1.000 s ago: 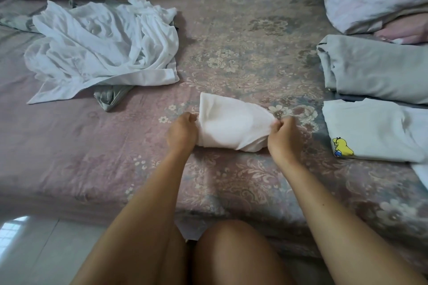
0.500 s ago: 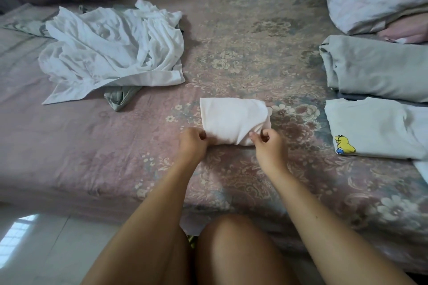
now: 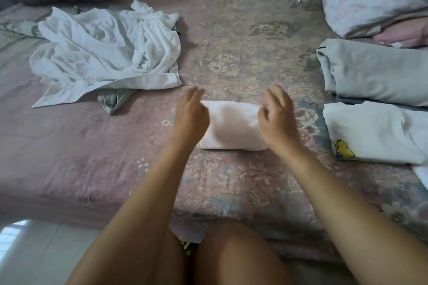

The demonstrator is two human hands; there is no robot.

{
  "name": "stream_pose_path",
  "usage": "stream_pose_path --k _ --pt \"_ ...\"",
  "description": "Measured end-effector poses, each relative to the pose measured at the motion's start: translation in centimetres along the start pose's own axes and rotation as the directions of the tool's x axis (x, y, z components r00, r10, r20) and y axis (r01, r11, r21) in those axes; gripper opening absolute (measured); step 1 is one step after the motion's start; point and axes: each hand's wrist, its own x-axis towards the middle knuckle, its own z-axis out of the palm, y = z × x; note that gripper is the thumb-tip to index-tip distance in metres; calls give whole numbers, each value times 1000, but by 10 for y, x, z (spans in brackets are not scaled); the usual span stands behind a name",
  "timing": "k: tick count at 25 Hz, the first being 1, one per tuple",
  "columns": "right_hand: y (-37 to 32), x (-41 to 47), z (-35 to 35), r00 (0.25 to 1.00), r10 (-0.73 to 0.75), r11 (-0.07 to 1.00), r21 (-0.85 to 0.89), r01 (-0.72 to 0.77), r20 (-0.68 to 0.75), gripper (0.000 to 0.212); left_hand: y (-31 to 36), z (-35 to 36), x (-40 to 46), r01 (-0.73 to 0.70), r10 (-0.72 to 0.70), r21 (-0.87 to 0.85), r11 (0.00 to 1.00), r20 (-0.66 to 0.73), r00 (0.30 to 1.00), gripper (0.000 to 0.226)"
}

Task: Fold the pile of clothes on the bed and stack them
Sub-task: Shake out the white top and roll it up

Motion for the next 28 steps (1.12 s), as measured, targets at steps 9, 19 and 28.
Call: stream_pose_path --k 9,19,28 --pt "29 -19 66 896 245 926 -364 -102 371 56 -10 75 -6 -112 3 147 983 593 806 50" --pt "38 -12 35 719 -193 852 -249 460 668 115 -41 37 -35 -407 188 198 892 655 732 125" --pt "58 11 -40 855 -427 773 -371 515 295 48 50 47 -2 -674 593 206 709 342 729 76"
